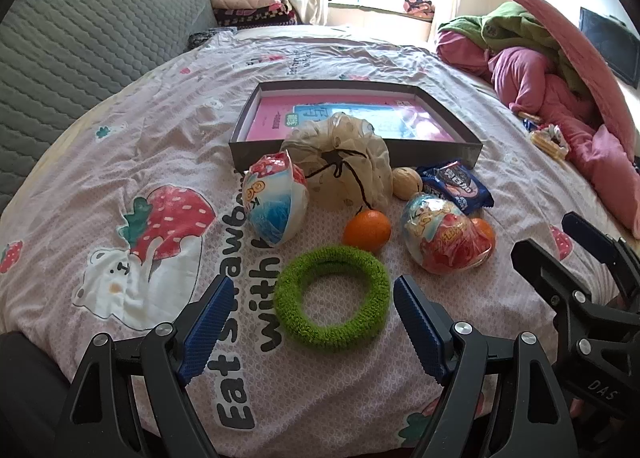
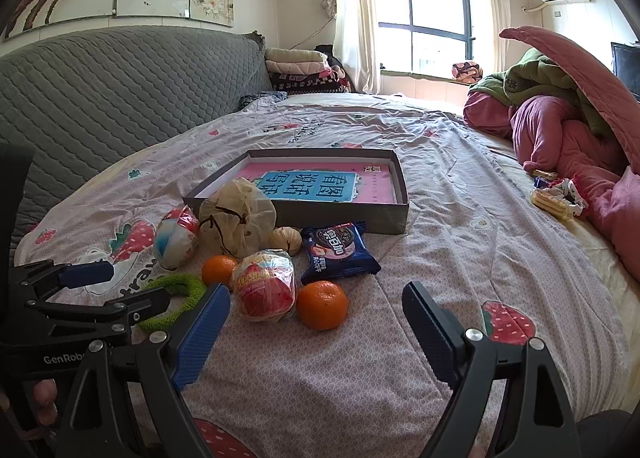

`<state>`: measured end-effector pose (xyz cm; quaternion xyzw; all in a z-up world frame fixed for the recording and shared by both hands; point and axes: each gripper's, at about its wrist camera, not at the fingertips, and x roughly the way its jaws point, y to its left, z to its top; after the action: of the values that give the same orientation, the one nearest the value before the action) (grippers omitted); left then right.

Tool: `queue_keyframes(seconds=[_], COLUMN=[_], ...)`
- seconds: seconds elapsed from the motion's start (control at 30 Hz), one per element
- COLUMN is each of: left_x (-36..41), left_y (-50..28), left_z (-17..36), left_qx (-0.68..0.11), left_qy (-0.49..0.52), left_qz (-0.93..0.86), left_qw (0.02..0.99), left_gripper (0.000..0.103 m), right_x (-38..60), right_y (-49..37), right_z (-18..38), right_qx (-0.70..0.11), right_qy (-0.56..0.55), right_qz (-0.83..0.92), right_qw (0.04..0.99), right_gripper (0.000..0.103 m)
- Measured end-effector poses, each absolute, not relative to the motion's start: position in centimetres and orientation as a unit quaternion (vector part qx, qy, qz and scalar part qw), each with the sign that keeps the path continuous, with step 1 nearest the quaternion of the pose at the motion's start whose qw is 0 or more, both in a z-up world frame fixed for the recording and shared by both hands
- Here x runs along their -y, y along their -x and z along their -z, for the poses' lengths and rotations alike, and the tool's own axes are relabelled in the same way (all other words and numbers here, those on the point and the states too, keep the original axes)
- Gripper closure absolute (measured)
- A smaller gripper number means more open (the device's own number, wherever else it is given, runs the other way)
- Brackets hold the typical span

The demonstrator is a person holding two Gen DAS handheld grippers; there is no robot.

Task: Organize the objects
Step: 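Move left gripper to the green fuzzy ring while right gripper approaches the mandarin orange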

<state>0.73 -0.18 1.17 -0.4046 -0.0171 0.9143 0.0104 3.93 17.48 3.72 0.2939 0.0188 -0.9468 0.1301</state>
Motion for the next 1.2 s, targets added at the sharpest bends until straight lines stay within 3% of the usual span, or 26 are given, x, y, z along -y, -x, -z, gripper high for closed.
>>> queue_keyframes(seconds=[1.2], left_x=[2.3], left_y=[-1.2], left_z=[0.4], left_qx=[0.039], left_qy=[0.439], left_qz=[-0.898], left_qw=[0.013], left_gripper=[0.020], right_x=[-17.4], right_y=[-3.7], right_z=[-3.0], right_qx=[-0.024], right_qy=[-0.320], right_qz=[0.937], right_qw=[0.136], right_gripper=[0.015])
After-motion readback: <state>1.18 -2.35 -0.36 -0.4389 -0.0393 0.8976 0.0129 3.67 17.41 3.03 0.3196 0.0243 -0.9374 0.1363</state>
